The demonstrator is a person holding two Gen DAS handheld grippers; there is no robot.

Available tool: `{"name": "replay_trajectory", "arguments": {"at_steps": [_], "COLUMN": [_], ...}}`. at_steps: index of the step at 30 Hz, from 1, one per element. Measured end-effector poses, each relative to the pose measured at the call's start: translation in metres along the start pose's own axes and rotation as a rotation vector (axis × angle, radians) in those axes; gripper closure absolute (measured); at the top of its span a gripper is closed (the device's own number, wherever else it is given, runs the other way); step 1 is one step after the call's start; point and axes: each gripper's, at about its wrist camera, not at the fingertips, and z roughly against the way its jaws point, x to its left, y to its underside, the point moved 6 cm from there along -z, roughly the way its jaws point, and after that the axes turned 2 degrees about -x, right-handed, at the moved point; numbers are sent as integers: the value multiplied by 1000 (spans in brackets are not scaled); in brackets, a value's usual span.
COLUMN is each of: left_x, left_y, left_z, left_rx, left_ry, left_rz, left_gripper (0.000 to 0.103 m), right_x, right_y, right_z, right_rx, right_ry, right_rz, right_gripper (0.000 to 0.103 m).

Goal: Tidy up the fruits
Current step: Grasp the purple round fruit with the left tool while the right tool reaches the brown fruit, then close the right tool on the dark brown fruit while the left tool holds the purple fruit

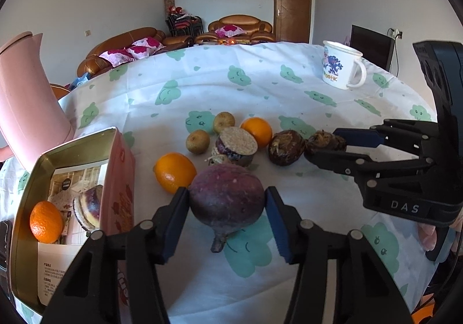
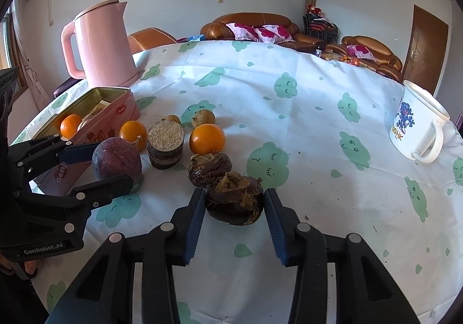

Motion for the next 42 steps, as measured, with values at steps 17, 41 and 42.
{"name": "replay_trajectory", "arguments": {"at_steps": [17, 41, 42], "left_x": [1, 0, -1], "left_y": [-4, -7, -7], "left_z": [17, 40, 41], "left_rx": [-90, -208, -213], "left_ry": [13, -28, -31], "left_rz": [4, -7, -8], "left_gripper": [47, 47, 47], "right_x": [6, 12, 12], "right_y": [-6, -9, -9], "right_z": [20, 44, 45], "right_rx": [-111, -235, -240], "right_ry": [-19, -29, -30], "right_rz": [27, 61, 63], "right_gripper": [59, 59, 59]}}
